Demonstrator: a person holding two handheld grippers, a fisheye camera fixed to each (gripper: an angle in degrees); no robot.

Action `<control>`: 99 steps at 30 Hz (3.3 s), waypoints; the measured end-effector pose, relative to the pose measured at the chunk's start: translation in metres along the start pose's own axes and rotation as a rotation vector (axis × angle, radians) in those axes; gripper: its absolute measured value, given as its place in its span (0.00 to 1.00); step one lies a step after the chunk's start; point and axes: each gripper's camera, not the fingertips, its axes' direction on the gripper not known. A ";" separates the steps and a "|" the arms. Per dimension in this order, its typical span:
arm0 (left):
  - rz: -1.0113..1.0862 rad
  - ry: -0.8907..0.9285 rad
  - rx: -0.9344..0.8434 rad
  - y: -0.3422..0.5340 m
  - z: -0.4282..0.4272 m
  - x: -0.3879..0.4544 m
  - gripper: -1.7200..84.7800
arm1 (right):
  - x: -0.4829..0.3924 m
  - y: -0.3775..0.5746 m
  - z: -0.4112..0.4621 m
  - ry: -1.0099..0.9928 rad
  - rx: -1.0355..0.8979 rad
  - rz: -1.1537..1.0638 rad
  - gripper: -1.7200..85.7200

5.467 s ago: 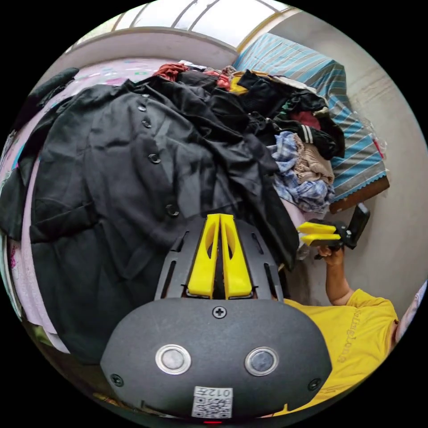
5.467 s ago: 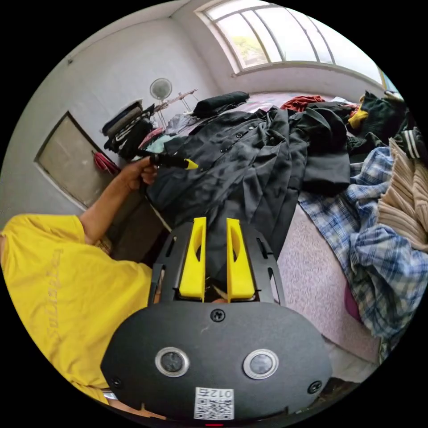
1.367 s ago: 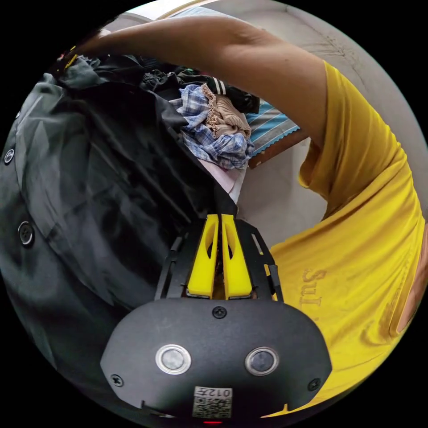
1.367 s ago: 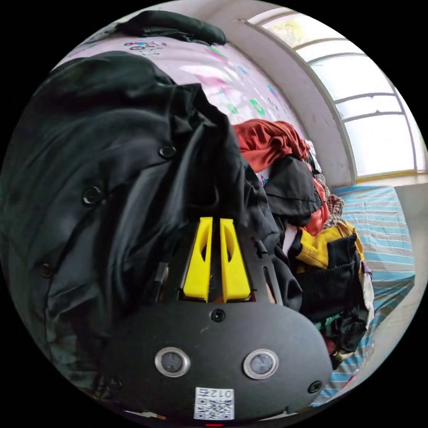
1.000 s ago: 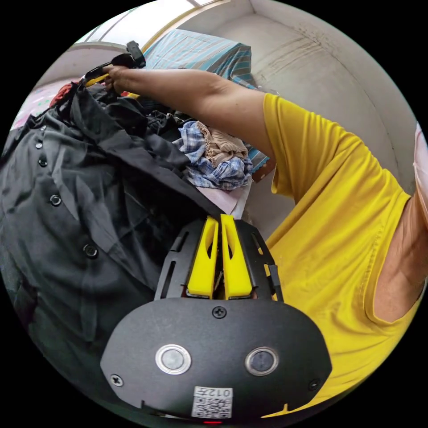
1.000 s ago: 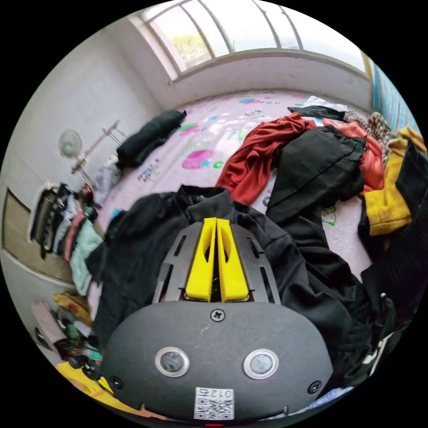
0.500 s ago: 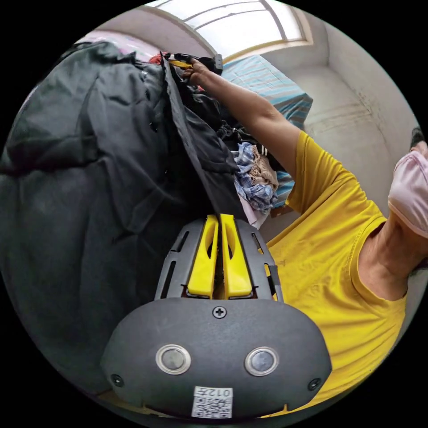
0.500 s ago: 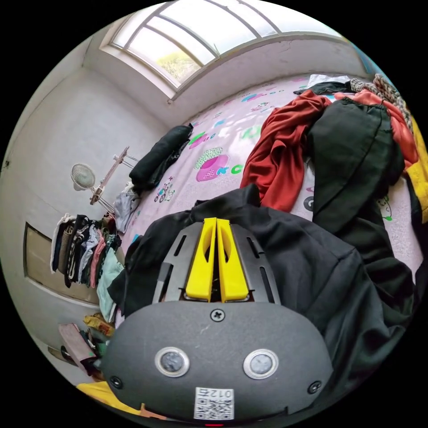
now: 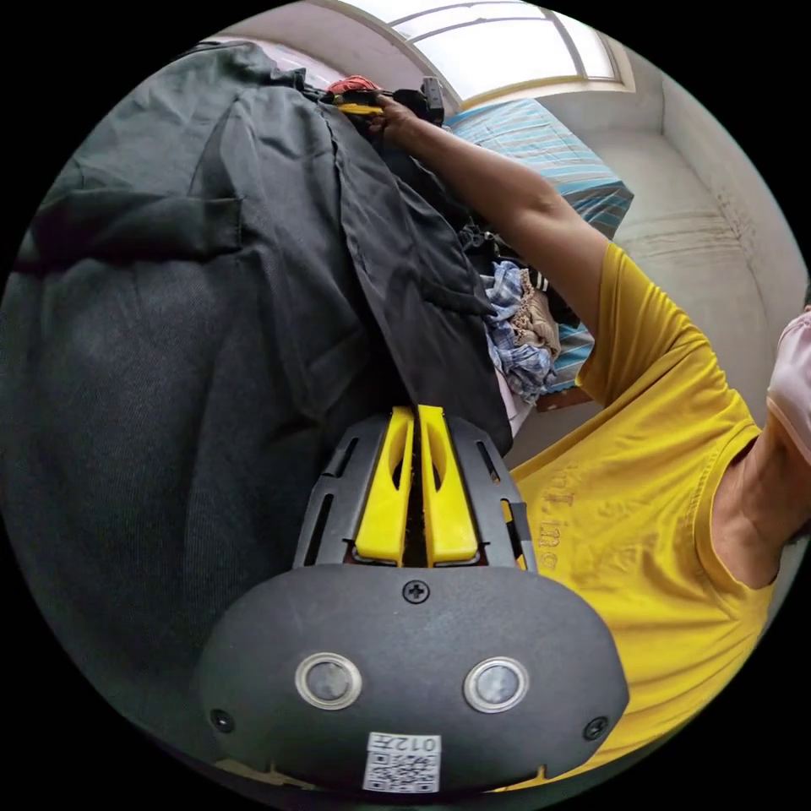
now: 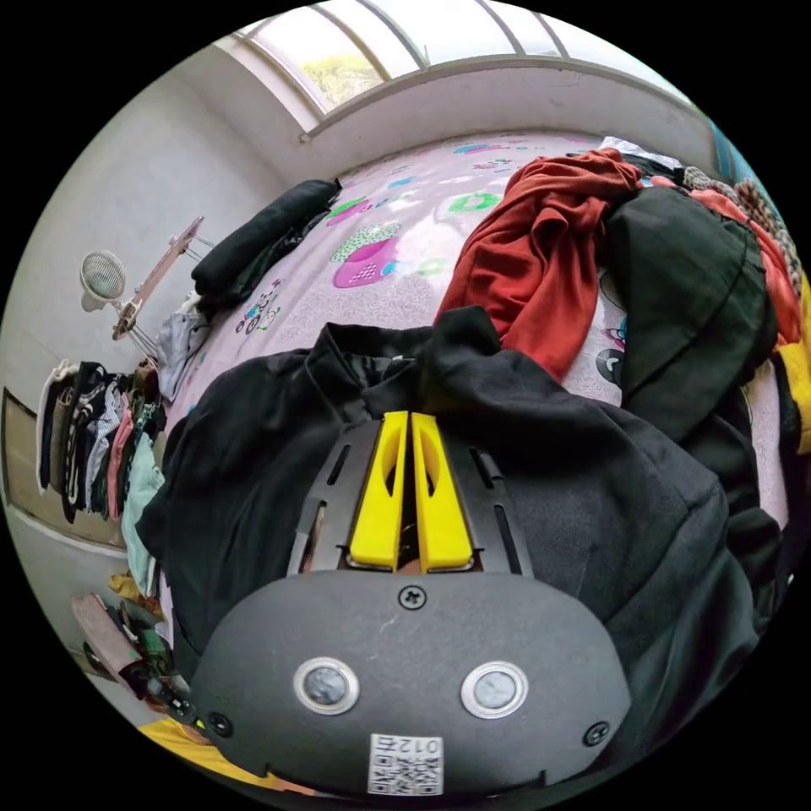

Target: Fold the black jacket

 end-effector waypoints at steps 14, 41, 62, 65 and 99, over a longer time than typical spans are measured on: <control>0.159 -0.277 0.249 0.036 -0.062 0.086 0.06 | -0.060 0.215 -0.171 -0.231 0.012 -0.315 0.05; 0.198 -0.507 -0.158 -0.014 0.053 0.158 0.02 | -0.107 0.571 -0.179 -0.007 -0.284 -0.542 0.02; 0.040 -0.542 -0.050 0.018 0.004 0.124 0.02 | -0.086 0.618 -0.195 -0.055 -0.233 -0.480 0.02; -0.035 -0.523 -0.023 0.027 -0.008 0.106 0.02 | -0.087 0.623 -0.181 0.006 -0.292 -0.485 0.02; 0.102 -0.415 0.164 -0.059 0.043 0.224 0.02 | -0.074 0.580 -0.246 0.101 -0.155 -0.298 0.02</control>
